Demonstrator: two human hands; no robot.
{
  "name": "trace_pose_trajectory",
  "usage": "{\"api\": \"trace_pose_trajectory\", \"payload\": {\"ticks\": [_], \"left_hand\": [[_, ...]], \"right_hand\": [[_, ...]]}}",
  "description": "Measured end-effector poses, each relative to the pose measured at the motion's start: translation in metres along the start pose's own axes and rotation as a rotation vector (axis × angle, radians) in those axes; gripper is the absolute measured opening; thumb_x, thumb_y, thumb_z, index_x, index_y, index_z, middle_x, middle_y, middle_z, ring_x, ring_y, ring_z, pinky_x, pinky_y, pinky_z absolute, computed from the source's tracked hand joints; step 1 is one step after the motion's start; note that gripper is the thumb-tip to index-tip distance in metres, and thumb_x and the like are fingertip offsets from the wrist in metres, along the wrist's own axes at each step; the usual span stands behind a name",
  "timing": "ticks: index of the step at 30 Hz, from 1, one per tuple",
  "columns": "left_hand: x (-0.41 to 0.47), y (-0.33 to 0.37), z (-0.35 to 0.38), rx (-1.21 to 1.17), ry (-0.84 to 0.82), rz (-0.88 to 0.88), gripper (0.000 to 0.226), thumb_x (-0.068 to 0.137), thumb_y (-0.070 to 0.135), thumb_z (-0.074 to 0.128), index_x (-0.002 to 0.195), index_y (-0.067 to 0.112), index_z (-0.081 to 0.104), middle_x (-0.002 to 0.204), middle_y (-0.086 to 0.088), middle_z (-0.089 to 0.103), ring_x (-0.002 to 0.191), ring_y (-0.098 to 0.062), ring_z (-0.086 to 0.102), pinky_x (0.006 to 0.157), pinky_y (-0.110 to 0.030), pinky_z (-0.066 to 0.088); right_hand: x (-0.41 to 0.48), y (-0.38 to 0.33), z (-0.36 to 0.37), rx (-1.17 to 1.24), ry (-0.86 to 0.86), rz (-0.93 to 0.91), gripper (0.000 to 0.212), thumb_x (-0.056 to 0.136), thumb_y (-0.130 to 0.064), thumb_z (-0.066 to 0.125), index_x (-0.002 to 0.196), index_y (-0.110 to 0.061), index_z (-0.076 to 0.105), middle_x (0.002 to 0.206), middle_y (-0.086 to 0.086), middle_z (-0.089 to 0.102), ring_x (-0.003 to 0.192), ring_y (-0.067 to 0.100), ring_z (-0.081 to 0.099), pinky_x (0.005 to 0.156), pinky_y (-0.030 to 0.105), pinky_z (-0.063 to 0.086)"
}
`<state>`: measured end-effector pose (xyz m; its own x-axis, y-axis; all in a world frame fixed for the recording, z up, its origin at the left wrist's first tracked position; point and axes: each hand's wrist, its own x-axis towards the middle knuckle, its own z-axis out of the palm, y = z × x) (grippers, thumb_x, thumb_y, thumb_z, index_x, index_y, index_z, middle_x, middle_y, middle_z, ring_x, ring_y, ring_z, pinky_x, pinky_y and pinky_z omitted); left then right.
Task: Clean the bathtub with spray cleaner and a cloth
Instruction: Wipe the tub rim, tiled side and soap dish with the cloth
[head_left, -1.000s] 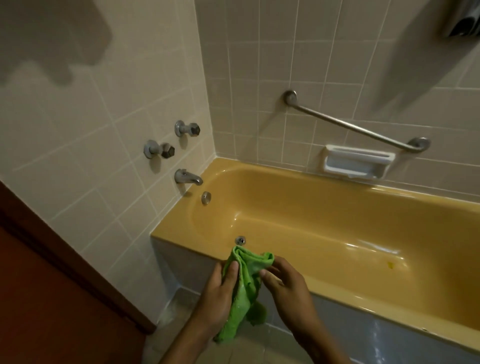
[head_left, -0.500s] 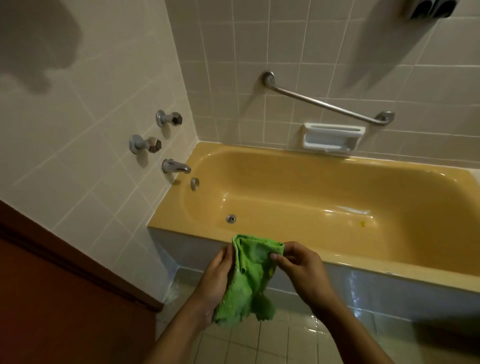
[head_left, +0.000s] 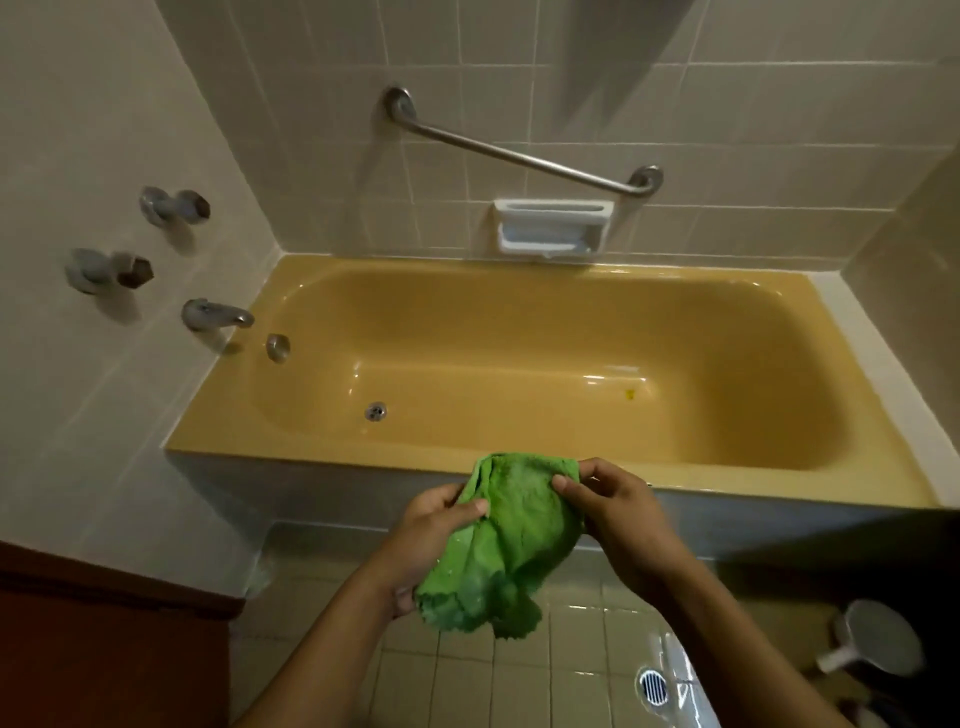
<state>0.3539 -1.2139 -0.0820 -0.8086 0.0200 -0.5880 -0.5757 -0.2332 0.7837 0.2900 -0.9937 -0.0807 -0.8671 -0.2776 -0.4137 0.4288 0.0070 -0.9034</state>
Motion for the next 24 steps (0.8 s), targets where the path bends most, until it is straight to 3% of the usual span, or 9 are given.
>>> {"api": "trace_pose_trajectory", "payload": {"ticks": [5, 9, 12, 14, 17, 21, 24], "left_hand": [[0.045, 0.009, 0.065, 0.208, 0.088, 0.156, 0.021, 0.1, 0.01, 0.064, 0.118, 0.016, 0.073, 0.109, -0.006, 0.078, 0.105, -0.025, 0.074, 0.096, -0.052, 0.058], [0.092, 0.015, 0.105, 0.27, 0.04, 0.224, 0.022, 0.096, 0.013, 0.07, 0.118, 0.014, 0.074, 0.11, -0.007, 0.078, 0.108, -0.026, 0.073, 0.099, -0.052, 0.056], [0.121, 0.015, 0.149, 0.236, -0.055, 0.203, 0.022, 0.098, 0.01, 0.068, 0.119, 0.014, 0.073, 0.108, -0.007, 0.078, 0.104, -0.024, 0.074, 0.093, -0.043, 0.059], [0.134, 0.013, 0.182, 0.259, -0.116, 0.206, 0.025, 0.096, 0.014, 0.071, 0.121, 0.017, 0.073, 0.109, 0.0, 0.078, 0.104, -0.016, 0.074, 0.093, -0.036, 0.059], [0.155, 0.005, 0.236, 0.314, -0.22, 0.173, 0.026, 0.09, 0.015, 0.078, 0.115, 0.021, 0.075, 0.113, -0.002, 0.077, 0.106, -0.02, 0.073, 0.093, -0.042, 0.061], [0.183, -0.02, 0.306, 0.336, -0.208, 0.157, 0.023, 0.089, 0.006, 0.077, 0.105, 0.023, 0.079, 0.107, -0.004, 0.079, 0.102, -0.024, 0.075, 0.092, -0.051, 0.06], [0.198, -0.04, 0.355, 0.306, -0.183, 0.131, 0.024, 0.09, 0.001, 0.075, 0.103, 0.021, 0.079, 0.104, -0.004, 0.08, 0.1, -0.028, 0.075, 0.093, -0.052, 0.06]], "right_hand": [[-0.006, -0.005, -0.065, 0.19, 0.077, 0.041, 0.017, 0.093, -0.017, 0.07, 0.097, -0.002, 0.064, 0.089, 0.015, 0.067, 0.074, 0.021, 0.065, 0.059, 0.032, 0.049], [-0.012, -0.001, -0.119, 0.438, 0.096, 0.044, 0.015, 0.093, -0.018, 0.064, 0.097, -0.004, 0.064, 0.074, 0.01, 0.059, 0.06, 0.015, 0.057, 0.055, 0.027, 0.048], [-0.016, 0.007, -0.165, 0.617, 0.115, 0.025, 0.031, 0.096, -0.009, 0.05, 0.119, 0.0, 0.068, 0.097, 0.015, 0.073, 0.076, 0.018, 0.07, 0.061, 0.028, 0.058], [-0.017, 0.014, -0.194, 0.64, 0.163, 0.002, 0.035, 0.095, -0.008, 0.051, 0.125, -0.003, 0.068, 0.113, 0.019, 0.073, 0.091, 0.022, 0.072, 0.075, 0.032, 0.062], [-0.016, 0.027, -0.235, 0.622, 0.202, 0.074, 0.035, 0.1, -0.013, 0.056, 0.133, -0.003, 0.064, 0.129, 0.026, 0.065, 0.109, 0.032, 0.067, 0.097, 0.046, 0.056], [-0.018, 0.033, -0.291, 0.641, 0.214, 0.114, 0.033, 0.102, -0.014, 0.054, 0.126, 0.005, 0.066, 0.114, 0.026, 0.071, 0.096, 0.033, 0.073, 0.079, 0.04, 0.061], [-0.02, 0.04, -0.337, 0.516, 0.277, 0.093, 0.032, 0.092, -0.014, 0.064, 0.115, 0.006, 0.071, 0.113, 0.027, 0.072, 0.097, 0.033, 0.074, 0.076, 0.037, 0.062]]}}
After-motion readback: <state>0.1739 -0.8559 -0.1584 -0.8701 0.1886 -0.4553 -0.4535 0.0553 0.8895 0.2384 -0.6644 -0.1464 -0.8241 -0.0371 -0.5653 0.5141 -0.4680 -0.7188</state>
